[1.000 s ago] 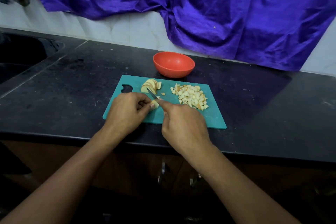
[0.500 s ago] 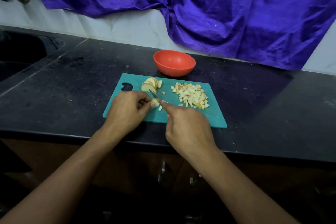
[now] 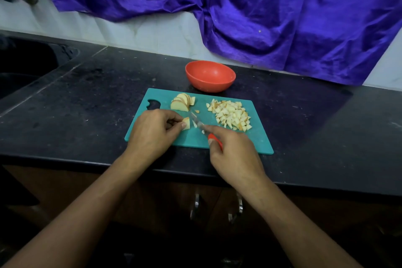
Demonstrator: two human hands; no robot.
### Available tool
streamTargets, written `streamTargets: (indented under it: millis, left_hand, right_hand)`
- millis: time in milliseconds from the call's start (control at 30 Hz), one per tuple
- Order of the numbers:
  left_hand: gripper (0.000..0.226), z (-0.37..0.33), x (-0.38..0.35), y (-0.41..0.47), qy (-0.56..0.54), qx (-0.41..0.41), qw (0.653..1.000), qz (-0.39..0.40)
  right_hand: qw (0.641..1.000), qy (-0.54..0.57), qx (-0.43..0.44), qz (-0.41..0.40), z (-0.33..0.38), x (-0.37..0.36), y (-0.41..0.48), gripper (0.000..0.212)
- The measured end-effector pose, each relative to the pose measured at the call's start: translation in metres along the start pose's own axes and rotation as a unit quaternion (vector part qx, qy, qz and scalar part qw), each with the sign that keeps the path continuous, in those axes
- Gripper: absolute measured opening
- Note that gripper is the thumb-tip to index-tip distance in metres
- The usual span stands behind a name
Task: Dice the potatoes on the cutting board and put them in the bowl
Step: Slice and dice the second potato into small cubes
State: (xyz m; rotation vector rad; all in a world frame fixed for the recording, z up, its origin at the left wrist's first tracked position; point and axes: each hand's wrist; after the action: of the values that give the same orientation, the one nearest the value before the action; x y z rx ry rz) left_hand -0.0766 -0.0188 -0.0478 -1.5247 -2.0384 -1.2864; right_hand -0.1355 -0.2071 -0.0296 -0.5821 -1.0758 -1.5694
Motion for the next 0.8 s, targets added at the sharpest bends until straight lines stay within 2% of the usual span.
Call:
streamTargets:
  millis: [100,300,600,800]
  left_hand:
    - [0.023,0.0,0.0,0.0,0.003,0.001,1.0,0.003]
    - [0.015,-0.001,0.001,-0.001,-0.003,-0.004,1.0,0.004]
    - [0.011,0.0,0.001,-0.001,0.006,-0.022,1.0,-0.003]
    - [0.012,0.002,0.0,0.0,0.014,-0.011,1.0,-0.013]
  right_hand:
    - [0.999,0.016,0.02,-0.028,0.006,0.006,0.003,0.044]
    - [0.997,-0.042,0.065,-0.013,0.026,0.001,0.004,0.046]
    - [0.99,-0.108,0.088,0.014,0.036,-0.009,0.014,0.055]
    - [0.989,-0.11,0.1,0.019,0.027,-0.013,0.002,0.054]
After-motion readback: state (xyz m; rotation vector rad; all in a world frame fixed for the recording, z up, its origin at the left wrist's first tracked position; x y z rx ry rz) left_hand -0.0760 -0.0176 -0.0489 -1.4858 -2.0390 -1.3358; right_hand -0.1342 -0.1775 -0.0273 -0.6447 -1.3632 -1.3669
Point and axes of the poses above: each hand's wrist, its own y-axis towards the middle knuckle, its own x-axis out of the back of the hand, z = x × y, and after that the axes turned 7 degrees about -z, right-handed
